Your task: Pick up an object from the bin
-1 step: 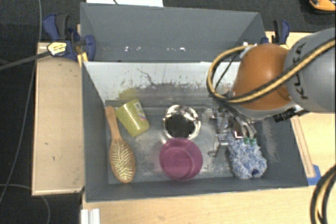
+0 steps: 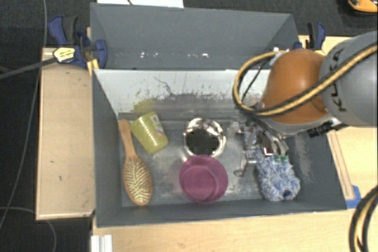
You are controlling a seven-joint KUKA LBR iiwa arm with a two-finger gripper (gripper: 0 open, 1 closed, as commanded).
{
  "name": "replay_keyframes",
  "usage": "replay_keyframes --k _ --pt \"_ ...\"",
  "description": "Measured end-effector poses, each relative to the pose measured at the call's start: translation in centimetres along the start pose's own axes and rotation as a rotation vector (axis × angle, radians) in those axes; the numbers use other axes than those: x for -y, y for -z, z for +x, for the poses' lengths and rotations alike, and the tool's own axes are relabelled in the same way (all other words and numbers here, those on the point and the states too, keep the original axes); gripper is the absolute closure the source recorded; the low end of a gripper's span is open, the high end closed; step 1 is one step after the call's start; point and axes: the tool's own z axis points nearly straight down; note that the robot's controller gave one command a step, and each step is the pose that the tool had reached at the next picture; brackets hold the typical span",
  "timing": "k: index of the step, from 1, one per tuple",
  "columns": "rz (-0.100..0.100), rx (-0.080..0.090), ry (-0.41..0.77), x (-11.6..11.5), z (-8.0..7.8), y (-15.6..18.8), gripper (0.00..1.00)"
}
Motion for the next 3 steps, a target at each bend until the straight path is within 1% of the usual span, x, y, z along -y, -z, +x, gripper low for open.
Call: replay_keyframes --k 1,2,3 --pt "0.000 0.004 0.380 -1.1 -1.3 7.6 0.00" --pt "0.000 0.006 0.211 -2.3 1.7 -2.1 0.00" --pt "0.004 0.019 0.449 -5.0 1.2 -2.5 0.00"
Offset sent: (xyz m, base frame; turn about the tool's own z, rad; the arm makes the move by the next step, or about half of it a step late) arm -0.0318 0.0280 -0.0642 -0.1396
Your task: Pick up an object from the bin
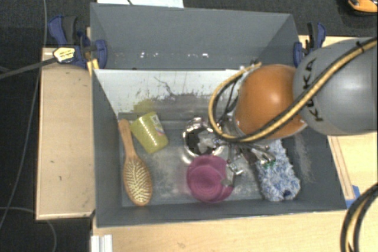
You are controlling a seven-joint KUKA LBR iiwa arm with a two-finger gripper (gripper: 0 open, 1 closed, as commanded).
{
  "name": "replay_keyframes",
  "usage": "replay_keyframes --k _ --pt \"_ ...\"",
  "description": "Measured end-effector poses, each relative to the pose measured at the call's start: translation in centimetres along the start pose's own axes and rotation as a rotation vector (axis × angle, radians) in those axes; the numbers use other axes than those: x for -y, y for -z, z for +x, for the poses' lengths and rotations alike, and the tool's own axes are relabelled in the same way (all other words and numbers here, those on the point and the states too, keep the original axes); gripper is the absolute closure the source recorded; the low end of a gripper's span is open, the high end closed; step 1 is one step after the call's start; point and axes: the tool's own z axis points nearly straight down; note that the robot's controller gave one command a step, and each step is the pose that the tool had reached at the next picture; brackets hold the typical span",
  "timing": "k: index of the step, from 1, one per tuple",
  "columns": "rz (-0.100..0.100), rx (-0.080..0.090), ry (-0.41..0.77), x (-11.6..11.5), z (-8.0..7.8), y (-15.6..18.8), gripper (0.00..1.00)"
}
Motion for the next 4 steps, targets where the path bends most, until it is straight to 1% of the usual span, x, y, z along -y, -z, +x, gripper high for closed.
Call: replay_keyframes --k 1,2,3,4 --pt "-0.002 -0.004 -0.627 3.9 2.9 -4.5 1.00" --pt "-0.002 -0.003 -0.626 3.9 2.9 -4.4 1.00" --pt "-0.002 -0.009 -0.617 3.7 2.8 -2.0 1.00" --pt "-0.003 -0.004 -0.439 1.8 -0.8 0.7 1.00"
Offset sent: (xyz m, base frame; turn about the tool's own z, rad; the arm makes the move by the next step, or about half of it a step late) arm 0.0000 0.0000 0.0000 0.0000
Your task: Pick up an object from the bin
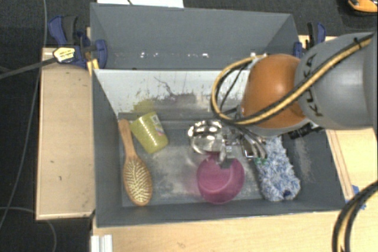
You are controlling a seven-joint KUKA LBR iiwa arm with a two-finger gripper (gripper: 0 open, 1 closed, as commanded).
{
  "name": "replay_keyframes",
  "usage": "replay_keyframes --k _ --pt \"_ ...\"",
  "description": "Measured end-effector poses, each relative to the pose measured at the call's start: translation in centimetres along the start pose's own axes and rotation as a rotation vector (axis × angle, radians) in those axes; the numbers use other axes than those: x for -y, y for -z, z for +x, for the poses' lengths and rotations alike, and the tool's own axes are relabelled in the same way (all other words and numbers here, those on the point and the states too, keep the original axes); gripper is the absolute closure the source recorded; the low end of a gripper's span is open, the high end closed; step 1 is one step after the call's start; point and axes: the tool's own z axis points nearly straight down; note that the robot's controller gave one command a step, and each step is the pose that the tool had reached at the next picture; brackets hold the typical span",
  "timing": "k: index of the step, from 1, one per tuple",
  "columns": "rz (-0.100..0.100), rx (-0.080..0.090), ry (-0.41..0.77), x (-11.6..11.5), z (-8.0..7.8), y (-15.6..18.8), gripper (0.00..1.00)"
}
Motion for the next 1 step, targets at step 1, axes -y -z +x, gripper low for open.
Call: replay_keyframes --k 1 --pt "0.002 -0.008 -0.085 1.19 1.88 10.68 1.00"
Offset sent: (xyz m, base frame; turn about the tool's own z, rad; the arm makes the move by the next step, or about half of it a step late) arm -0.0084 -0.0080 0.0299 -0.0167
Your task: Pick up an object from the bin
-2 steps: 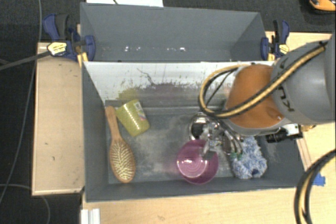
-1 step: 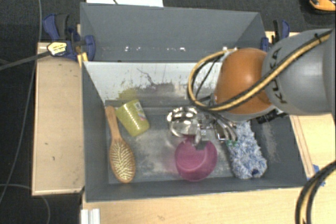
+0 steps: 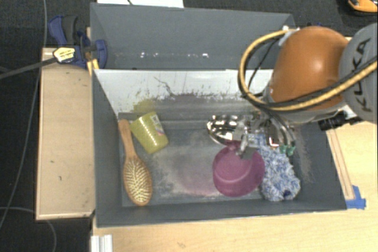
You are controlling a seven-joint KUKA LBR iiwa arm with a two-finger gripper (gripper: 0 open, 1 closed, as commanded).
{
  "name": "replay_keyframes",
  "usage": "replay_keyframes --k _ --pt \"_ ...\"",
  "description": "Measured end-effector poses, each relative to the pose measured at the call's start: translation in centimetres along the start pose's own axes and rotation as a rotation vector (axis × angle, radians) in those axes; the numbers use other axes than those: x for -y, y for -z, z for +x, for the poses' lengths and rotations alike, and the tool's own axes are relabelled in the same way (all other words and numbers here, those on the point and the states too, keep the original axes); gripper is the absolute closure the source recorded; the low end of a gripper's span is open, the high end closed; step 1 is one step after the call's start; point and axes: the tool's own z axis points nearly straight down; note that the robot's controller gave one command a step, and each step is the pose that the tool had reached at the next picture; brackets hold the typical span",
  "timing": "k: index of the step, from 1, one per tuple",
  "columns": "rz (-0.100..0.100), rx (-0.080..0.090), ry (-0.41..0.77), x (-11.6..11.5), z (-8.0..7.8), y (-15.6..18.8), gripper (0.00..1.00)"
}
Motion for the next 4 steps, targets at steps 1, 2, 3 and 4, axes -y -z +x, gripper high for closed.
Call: replay_keyframes --k 1,2,3,4 --pt "-0.001 0.002 0.098 -0.5 -1.1 -7.2 1.00" --pt "-0.002 0.015 0.151 -1.4 -0.4 -9.6 1.00" --pt "-0.001 0.007 0.103 0.1 -0.3 -8.6 1.00" --pt "-0.002 0.018 0.185 -0.4 -0.3 -7.9 1.00"
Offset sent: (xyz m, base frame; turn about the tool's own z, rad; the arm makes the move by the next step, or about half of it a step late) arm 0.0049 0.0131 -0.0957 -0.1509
